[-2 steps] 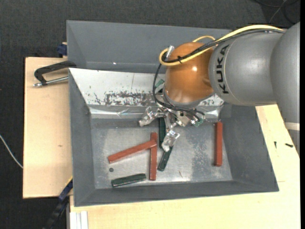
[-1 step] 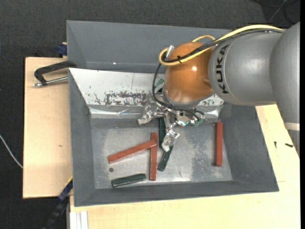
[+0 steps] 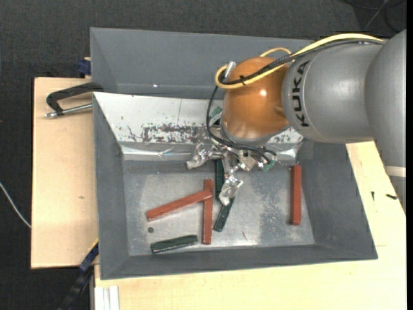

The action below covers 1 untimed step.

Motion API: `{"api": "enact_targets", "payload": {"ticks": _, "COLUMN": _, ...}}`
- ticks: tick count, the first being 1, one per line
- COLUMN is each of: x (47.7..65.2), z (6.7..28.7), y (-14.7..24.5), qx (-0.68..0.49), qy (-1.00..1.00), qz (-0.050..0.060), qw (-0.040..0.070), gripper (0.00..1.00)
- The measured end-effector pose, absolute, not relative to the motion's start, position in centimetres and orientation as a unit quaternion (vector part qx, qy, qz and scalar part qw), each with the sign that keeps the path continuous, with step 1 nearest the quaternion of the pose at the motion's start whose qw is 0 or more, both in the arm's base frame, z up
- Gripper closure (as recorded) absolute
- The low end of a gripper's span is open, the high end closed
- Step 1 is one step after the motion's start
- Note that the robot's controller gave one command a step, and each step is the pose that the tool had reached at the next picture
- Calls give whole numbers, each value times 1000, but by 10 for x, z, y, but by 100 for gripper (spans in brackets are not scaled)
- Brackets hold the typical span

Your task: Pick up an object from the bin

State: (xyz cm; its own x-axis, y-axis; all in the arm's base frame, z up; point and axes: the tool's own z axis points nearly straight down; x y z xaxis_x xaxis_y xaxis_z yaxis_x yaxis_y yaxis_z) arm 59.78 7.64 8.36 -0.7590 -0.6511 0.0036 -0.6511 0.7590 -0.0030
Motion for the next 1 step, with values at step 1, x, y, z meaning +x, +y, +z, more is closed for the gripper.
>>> {"api": "enact_targets", "payload": {"ticks": 1, "x": 591, "z": 82, "y": 95, "qx": 525, "qy": -851, "qz": -2, "qw": 8, "gripper": 100}}
